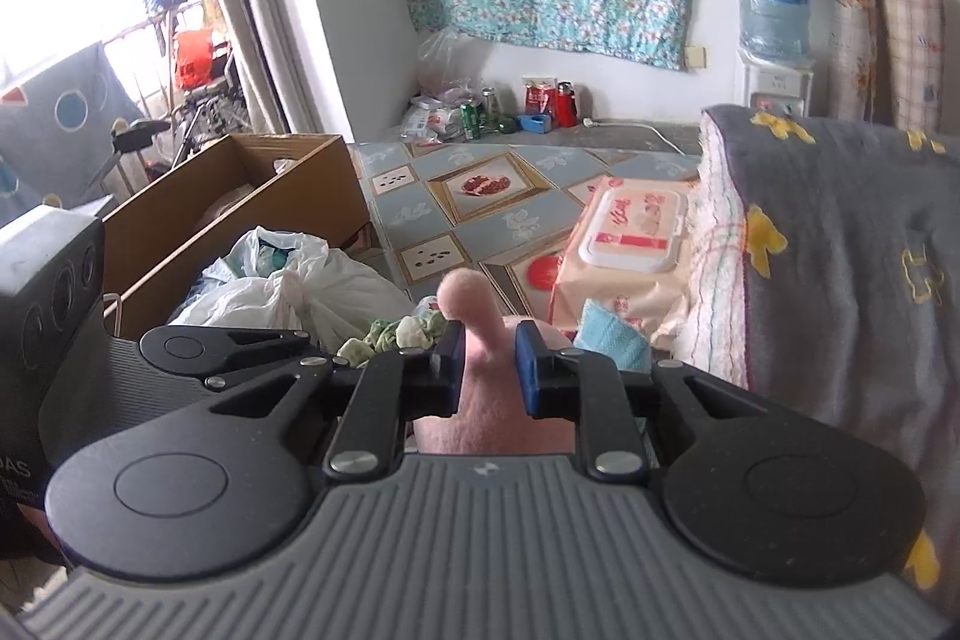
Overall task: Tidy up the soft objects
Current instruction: 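Lift the pink plush toy off the pile with the right gripper, then carry the pink plush toy into the cardboard box and release it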
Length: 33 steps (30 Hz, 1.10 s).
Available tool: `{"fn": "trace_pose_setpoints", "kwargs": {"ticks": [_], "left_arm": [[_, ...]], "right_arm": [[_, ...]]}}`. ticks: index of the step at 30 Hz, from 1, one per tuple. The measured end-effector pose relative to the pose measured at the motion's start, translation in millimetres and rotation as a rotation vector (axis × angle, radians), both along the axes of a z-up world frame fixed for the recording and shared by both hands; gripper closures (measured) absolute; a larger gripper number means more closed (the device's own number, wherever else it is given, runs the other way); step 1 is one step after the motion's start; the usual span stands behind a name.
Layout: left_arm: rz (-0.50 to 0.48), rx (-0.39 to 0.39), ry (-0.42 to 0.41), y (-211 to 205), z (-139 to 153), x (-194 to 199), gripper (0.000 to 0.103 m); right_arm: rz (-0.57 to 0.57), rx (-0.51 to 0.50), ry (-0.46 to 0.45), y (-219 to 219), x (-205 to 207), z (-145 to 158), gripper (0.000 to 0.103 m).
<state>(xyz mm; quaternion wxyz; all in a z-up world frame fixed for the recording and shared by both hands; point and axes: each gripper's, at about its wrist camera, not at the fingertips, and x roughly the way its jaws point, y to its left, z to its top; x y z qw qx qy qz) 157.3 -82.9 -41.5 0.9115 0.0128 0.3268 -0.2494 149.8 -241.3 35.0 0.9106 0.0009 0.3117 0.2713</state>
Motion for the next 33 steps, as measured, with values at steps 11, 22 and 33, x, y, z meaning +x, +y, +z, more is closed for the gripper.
{"fn": "trace_pose_setpoints", "kwargs": {"ticks": [11,22,33], "left_arm": [[0.005,-0.012,-0.004,1.2,0.4,-2.5,0.036],[0.066,-0.077,-0.154,43.9,72.4,-45.9,0.036],[0.369,0.002,-0.212,189.5,133.8,-68.0,0.036]], "right_arm": [[-0.034,-0.04,-0.012,16.5,3.0,12.5,0.091],[0.053,0.032,-0.151,60.7,-41.7,101.1,0.092],[0.339,0.263,-0.037,216.8,10.4,143.5,0.092]]}}
